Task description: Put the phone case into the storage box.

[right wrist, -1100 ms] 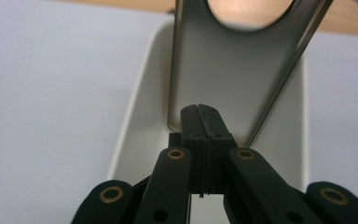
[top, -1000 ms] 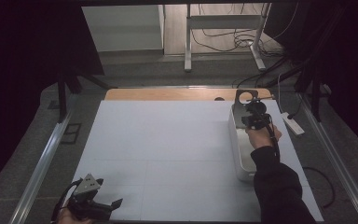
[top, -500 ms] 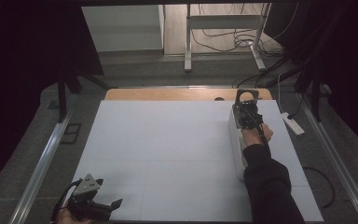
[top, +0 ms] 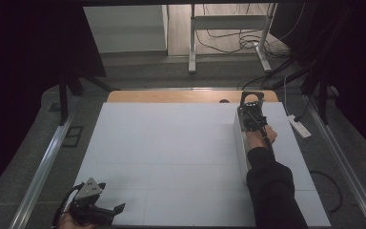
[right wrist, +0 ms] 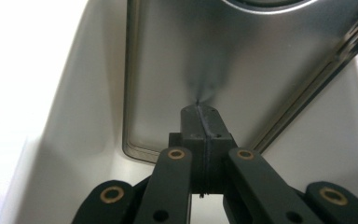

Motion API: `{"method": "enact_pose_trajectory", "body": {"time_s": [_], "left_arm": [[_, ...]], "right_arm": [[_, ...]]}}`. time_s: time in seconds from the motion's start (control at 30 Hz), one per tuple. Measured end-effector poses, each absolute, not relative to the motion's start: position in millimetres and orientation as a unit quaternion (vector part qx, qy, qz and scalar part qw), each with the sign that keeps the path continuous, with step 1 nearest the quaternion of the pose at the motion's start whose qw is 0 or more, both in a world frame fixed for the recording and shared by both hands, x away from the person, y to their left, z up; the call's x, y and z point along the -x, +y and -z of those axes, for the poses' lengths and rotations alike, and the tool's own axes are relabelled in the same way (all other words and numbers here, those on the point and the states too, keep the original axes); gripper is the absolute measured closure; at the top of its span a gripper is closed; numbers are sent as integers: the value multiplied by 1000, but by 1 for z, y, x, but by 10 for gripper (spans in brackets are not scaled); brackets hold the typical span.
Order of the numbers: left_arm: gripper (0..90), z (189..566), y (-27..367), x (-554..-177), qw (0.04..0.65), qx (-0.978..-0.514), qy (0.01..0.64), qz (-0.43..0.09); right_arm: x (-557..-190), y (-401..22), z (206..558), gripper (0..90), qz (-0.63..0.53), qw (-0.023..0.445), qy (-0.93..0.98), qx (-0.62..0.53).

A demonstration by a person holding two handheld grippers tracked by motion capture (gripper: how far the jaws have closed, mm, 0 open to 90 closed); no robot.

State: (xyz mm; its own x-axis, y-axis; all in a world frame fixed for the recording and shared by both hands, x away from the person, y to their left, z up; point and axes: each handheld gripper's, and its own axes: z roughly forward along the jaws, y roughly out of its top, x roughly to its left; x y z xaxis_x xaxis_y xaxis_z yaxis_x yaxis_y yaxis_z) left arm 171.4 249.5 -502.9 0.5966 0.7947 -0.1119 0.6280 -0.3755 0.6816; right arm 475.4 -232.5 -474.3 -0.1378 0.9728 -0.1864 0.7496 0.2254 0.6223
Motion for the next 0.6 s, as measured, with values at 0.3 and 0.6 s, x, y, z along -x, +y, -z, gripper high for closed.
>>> {"method": "enact_pose_trajectory", "body": {"time_s": [0.3,0.6], "left_arm": [[0,503,249,-172,351,-822,432,-118],[0,503,249,-172,350,-824,430,-119]], "right_arm": [[-477,-232,475,900,-203,293,726,-587],[-478,-231,476,900,-218,307,722,-580]]}}
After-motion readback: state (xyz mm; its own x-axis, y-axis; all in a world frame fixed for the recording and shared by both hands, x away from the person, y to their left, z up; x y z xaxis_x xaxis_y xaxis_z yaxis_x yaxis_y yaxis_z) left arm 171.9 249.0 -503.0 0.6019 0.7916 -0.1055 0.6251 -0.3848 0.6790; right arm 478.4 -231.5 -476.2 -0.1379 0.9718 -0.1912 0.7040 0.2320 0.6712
